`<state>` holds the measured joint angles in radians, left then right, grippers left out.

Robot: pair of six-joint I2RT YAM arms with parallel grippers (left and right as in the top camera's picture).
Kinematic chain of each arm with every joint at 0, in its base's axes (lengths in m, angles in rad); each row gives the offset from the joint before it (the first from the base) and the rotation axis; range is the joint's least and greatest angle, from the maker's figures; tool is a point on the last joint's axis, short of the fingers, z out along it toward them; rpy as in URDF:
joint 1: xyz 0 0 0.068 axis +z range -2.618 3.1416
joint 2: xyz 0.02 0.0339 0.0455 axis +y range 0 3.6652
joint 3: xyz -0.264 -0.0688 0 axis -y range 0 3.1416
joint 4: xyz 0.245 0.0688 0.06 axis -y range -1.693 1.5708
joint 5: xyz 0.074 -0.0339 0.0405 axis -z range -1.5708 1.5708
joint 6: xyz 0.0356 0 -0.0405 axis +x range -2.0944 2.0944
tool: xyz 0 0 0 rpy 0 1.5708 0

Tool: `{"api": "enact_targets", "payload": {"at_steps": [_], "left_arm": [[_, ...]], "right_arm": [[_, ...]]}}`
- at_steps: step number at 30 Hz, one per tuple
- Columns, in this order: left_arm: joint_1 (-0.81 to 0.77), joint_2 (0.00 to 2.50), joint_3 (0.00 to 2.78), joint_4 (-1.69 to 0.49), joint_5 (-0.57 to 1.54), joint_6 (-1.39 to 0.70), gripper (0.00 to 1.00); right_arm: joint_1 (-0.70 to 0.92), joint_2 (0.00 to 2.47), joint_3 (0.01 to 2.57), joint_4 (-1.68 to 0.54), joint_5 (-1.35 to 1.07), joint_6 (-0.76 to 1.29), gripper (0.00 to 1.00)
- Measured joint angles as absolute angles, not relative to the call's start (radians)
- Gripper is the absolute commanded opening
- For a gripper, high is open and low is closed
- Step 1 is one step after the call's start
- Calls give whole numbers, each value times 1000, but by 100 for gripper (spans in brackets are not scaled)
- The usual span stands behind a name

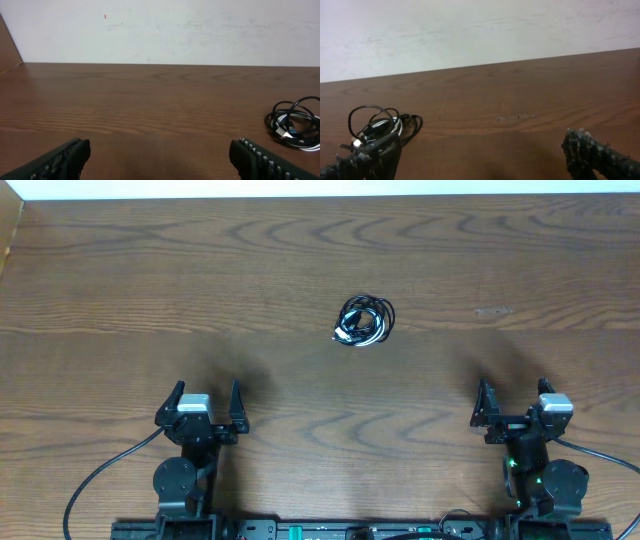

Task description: Untangle cables

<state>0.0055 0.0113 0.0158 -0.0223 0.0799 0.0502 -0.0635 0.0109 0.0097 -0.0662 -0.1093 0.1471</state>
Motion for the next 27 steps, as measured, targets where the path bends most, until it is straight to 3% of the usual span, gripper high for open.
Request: {"api": "enact_targets", "payload": {"at_steps": [16,23,27], "left_arm": [[6,11,16,-22,80,50,94],[6,11,16,-14,133,19,94],[6,14,17,20,253,-50,94]], "right_arm": [[-64,11,10,-63,-130,223,99],[-64,11,9,-44,-215,494,99],[-64,17,6,162,-240,717,99]]}}
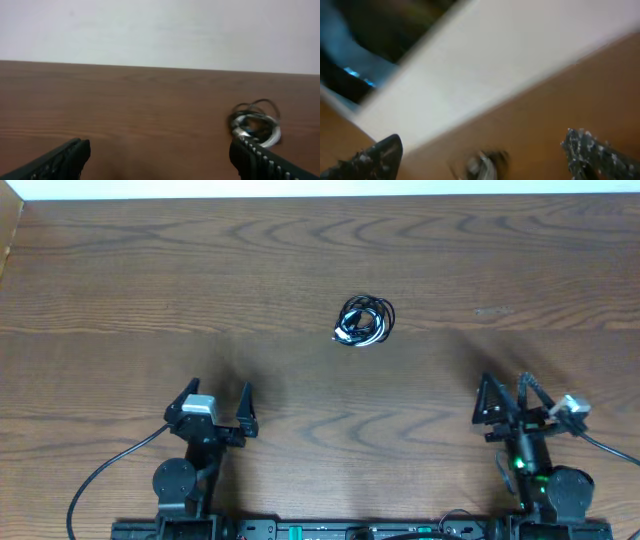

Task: Untangle cables
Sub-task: 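Move both grippers toward the cable bundle from left and right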

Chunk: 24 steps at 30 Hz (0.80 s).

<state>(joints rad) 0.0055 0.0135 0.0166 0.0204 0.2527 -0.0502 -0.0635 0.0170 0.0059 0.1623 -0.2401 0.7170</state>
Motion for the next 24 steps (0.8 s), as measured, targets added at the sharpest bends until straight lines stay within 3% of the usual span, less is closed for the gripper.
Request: {"api": "enact_targets", "payload": {"at_steps": [4,9,14,19,24], "left_arm": [[6,15,28,171,403,-98,94],[6,56,239,126,451,-107,94],[7,297,635,-318,475,-65,94],[7,778,1147,-940,511,60,94],[10,1081,1399,-1109,599,94,94]], "right_arm": [[-64,12,22,336,-298,698,99],[-64,40,224,117,-316,578,99],[-64,220,624,-274,-324,383,99],[-65,579,1034,-713,-343,216,99],[-69,966,1316,-920,-492,136,99]]}}
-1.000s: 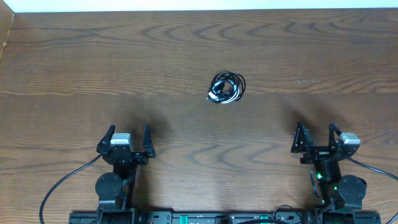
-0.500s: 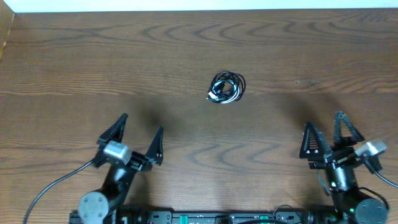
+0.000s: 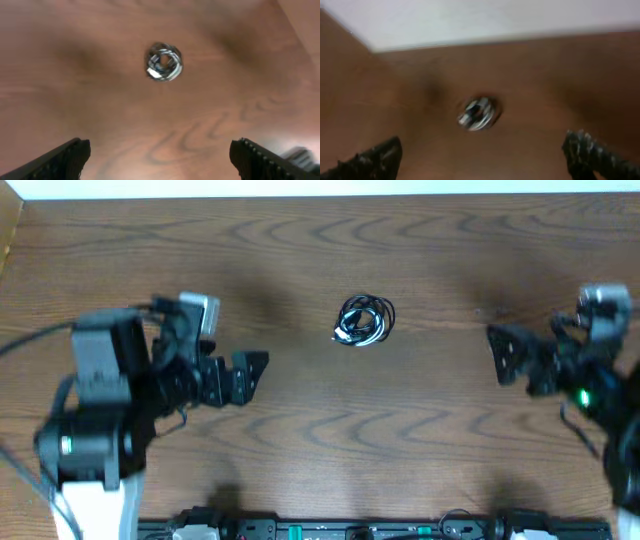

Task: Untangle cables
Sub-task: 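Move both grippers toward the cable bundle from left and right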

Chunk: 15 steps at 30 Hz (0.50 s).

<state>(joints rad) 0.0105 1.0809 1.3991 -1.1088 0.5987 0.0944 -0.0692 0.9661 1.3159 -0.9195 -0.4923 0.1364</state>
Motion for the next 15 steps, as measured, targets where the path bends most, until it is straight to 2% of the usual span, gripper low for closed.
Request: {"api": "enact_targets", "payload": {"at_steps": [7,12,13,15], "left_arm": [[10,1258,1425,-1157,710,31,94],[10,1353,1426,-1156,731,16,94],[10,1383,1426,-1155,731,13,94],[10,1442,1425,-1165,731,7,94]], "right_arm": [[-47,1253,1380,-873,-839,117,99],[119,1430,1388,-904,-727,112,96],[152,1465,1388,-897,-700,112,99],[198,1526,1388,-859,-651,110,99]]}}
